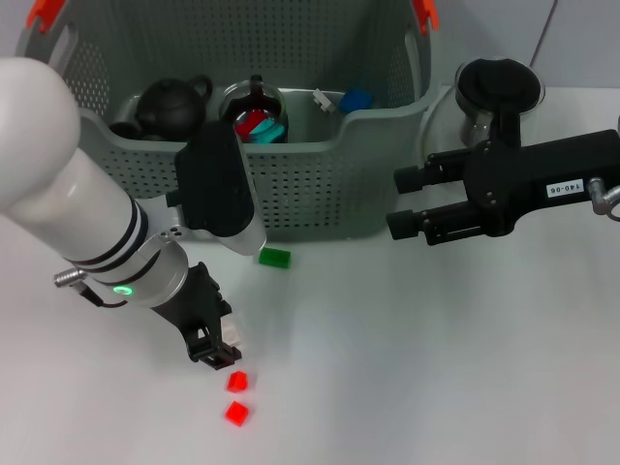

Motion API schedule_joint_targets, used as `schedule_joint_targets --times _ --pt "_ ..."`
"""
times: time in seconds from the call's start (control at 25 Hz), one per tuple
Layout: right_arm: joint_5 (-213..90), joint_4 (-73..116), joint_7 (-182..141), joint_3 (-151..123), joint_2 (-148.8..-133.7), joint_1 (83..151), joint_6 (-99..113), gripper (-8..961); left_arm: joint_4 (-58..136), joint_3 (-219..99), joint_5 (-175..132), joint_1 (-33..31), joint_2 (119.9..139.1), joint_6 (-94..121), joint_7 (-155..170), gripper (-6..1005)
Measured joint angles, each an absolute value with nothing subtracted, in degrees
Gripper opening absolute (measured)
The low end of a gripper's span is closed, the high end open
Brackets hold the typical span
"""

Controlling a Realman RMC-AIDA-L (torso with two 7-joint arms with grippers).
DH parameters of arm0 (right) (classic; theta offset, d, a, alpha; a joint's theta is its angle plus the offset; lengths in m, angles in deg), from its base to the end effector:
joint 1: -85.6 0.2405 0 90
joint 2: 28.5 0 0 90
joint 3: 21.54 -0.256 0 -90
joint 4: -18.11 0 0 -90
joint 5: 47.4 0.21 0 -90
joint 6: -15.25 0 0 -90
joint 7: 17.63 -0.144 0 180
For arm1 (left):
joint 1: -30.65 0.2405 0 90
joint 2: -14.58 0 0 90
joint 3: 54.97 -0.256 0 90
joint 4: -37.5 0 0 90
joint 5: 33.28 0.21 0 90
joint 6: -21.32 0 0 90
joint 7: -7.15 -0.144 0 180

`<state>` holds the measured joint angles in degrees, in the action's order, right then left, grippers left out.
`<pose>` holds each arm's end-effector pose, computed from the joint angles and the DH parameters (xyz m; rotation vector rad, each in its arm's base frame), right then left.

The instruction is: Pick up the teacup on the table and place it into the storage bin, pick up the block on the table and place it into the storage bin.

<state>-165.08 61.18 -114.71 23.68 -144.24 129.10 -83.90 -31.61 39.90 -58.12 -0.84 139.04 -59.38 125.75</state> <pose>0.1756 0.3668 0.0203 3.0219 -0.5674 -0.6023 -0.2094 0.3351 -0.0566 -2.8286 -0.3061 0.7246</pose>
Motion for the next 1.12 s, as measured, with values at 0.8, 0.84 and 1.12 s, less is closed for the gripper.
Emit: schedule_joint_targets --times 0.8,0.84,1.12 --pt "-165.0 61.2 -114.5 22.9 -144.16 128.8 -83.7 774 -39.0 44.0 -59.3 -1.1 138.99 -69.2 127.0 423" --pt "-165.0 61.2 -114.5 22.9 -144.17 128.8 -83.7 774 -40.4 45.5 -60.1 -1.0 139.03 -70.7 127.0 423" --pt "-165.0 61.1 -113.2 22.6 -144.18 128.5 -83.7 774 -47.4 66.2 -71.4 -2.5 138.54 -79.5 126.2 422"
